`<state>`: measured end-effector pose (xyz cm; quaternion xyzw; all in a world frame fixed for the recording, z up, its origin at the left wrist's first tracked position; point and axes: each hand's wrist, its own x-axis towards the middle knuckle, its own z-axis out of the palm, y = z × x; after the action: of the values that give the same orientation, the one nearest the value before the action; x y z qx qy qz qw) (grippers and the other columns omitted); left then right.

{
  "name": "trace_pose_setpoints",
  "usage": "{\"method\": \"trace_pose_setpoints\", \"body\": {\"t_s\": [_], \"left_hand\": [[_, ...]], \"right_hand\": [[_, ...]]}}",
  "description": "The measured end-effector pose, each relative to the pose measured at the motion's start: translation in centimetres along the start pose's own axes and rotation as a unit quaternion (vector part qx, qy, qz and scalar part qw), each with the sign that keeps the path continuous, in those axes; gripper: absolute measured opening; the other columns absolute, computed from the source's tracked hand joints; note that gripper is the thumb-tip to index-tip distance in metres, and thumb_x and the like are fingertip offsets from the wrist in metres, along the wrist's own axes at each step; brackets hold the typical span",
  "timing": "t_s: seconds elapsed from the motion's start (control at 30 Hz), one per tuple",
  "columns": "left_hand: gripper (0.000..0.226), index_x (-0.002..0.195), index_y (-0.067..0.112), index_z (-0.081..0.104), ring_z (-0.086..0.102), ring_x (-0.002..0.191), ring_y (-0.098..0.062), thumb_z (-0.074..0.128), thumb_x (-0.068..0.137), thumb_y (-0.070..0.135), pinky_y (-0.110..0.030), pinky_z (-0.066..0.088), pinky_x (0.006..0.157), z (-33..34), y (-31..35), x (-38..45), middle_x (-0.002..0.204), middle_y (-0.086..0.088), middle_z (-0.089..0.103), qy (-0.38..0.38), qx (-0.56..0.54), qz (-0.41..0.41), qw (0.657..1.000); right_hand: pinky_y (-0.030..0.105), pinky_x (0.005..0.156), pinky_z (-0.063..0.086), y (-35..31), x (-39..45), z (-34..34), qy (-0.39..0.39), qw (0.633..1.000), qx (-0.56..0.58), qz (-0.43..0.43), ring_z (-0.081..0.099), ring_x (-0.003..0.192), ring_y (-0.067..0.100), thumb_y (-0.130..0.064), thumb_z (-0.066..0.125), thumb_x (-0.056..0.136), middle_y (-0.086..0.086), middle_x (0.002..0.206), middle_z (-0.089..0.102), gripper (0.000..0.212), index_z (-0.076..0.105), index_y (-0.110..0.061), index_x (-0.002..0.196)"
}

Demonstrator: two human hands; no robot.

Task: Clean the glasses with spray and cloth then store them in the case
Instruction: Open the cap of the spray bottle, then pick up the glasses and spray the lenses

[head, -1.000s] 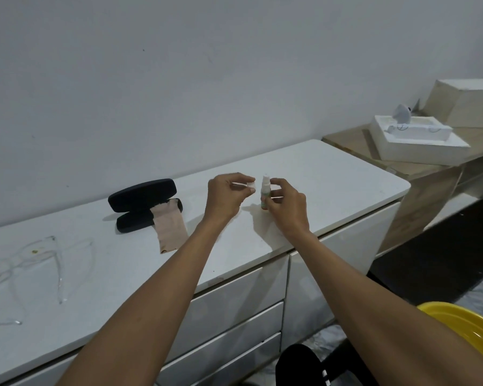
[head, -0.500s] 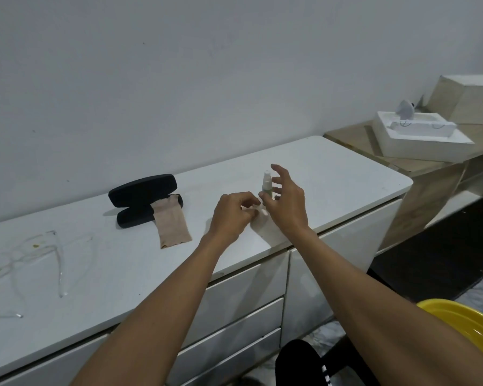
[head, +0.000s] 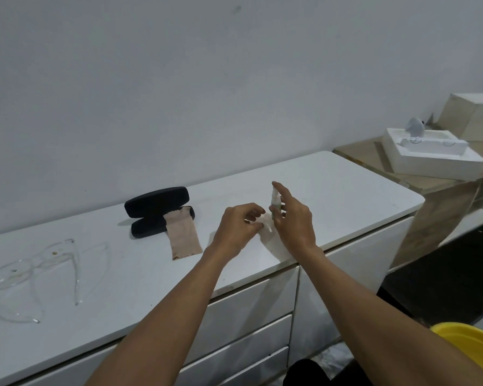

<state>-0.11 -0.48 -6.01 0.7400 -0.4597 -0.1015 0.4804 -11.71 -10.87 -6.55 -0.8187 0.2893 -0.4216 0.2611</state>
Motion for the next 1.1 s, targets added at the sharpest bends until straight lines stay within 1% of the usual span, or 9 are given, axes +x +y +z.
{"method": "trace_pose_setpoints", "body": {"t_s": [0.13, 0.33, 0.43, 0.57, 0.7, 0.83, 0.93, 1.03, 1.1], "left_hand": [[0.023, 0.101, 0.021, 0.078, 0.070, 0.092, -0.013, 0.081, 0.082, 0.008, -0.030, 0.062, 0.077, -1.9, 0.0, -0.4, 0.098, 0.003, 0.075, 0.021, -0.015, -0.002, 1.000], [0.018, 0.100, 0.024, 0.078, 0.071, 0.090, -0.008, 0.082, 0.084, 0.019, -0.026, 0.057, 0.082, -7.7, -0.5, -1.8, 0.097, 0.005, 0.077, 0.073, 0.043, 0.021, 0.996], [0.020, 0.100, 0.027, 0.077, 0.070, 0.091, -0.004, 0.083, 0.082, 0.020, -0.026, 0.056, 0.085, -11.2, -0.8, -3.3, 0.097, 0.009, 0.076, 0.111, 0.065, 0.023, 0.991], [0.026, 0.106, 0.020, 0.078, 0.070, 0.096, -0.005, 0.084, 0.081, 0.018, -0.028, 0.057, 0.092, -16.2, -1.2, -6.6, 0.104, 0.007, 0.077, 0.159, 0.098, 0.014, 0.982], [0.023, 0.104, 0.028, 0.077, 0.068, 0.102, -0.004, 0.082, 0.082, 0.025, -0.030, 0.054, 0.095, -21.3, -2.6, -11.2, 0.105, 0.015, 0.076, 0.213, 0.162, -0.007, 0.964], [0.022, 0.106, 0.031, 0.076, 0.063, 0.112, -0.010, 0.080, 0.084, 0.031, -0.030, 0.047, 0.098, -25.8, -4.6, -15.9, 0.109, 0.014, 0.075, 0.260, 0.207, -0.042, 0.942], [0.020, 0.107, 0.030, 0.077, 0.061, 0.117, -0.014, 0.078, 0.087, 0.026, -0.034, 0.048, 0.102, -28.6, -6.3, -19.0, 0.113, 0.010, 0.075, 0.304, 0.241, -0.054, 0.920], [0.027, 0.111, 0.025, 0.077, 0.060, 0.120, -0.022, 0.071, 0.090, 0.009, -0.036, 0.048, 0.103, -30.8, -8.3, -21.5, 0.116, 0.003, 0.074, 0.335, 0.262, -0.056, 0.904], [0.033, 0.112, 0.021, 0.077, 0.060, 0.121, -0.025, 0.069, 0.089, -0.001, -0.040, 0.048, 0.105, -32.1, -9.5, -22.9, 0.121, -0.001, 0.073, 0.345, 0.265, -0.068, 0.898]], "right_hand": [[0.045, 0.085, 0.056, -0.4, -0.2, -0.2, -0.010, 1.000, -0.023, 0.000, 0.069, 0.095, 0.034, -0.008, 0.067, 0.096, 0.016, 0.108, 0.071, 0.066, 0.043, -0.029, 0.153], [0.042, 0.076, 0.050, -3.4, 0.8, -1.0, 0.027, 0.998, -0.019, -0.049, 0.064, 0.083, 0.036, -0.005, 0.064, 0.095, 0.019, 0.102, 0.067, 0.067, 0.042, -0.022, 0.155], [0.038, 0.073, 0.046, -6.3, 1.0, -0.4, 0.020, 0.997, 0.006, -0.076, 0.059, 0.078, 0.032, -0.003, 0.060, 0.093, 0.015, 0.096, 0.064, 0.068, 0.041, -0.023, 0.155], [0.028, 0.072, 0.035, -10.5, -0.1, 2.2, -0.005, 0.993, 0.046, -0.113, 0.048, 0.073, 0.021, -0.002, 0.056, 0.091, 0.003, 0.090, 0.055, 0.069, 0.041, -0.025, 0.154], [0.024, 0.076, 0.040, -14.7, -2.3, 5.7, -0.058, 0.983, 0.101, -0.139, 0.056, 0.080, 0.020, -0.004, 0.056, 0.093, 0.008, 0.112, 0.065, 0.068, 0.039, -0.026, 0.155], [0.026, 0.085, 0.045, -18.1, -4.6, 8.9, -0.101, 0.974, 0.133, -0.154, 0.065, 0.103, 0.028, -0.007, 0.056, 0.095, 0.009, 0.133, 0.062, 0.068, 0.036, -0.027, 0.157], [0.039, 0.086, 0.055, -20.2, -6.0, 10.7, -0.133, 0.967, 0.148, -0.158, 0.065, 0.095, 0.025, -0.014, 0.054, 0.093, 0.001, 0.126, 0.063, 0.068, 0.035, -0.033, 0.155], [0.030, 0.082, 0.053, -21.8, -7.0, 12.2, -0.148, 0.963, 0.151, -0.165, 0.062, 0.088, 0.018, -0.010, 0.055, 0.095, 0.000, 0.118, 0.062, 0.066, 0.037, -0.027, 0.156], [0.035, 0.087, 0.054, -22.7, -7.4, 13.3, -0.159, 0.957, 0.172, -0.173, 0.062, 0.093, 0.019, -0.006, 0.055, 0.094, 0.004, 0.120, 0.063, 0.066, 0.037, -0.022, 0.156]]}}
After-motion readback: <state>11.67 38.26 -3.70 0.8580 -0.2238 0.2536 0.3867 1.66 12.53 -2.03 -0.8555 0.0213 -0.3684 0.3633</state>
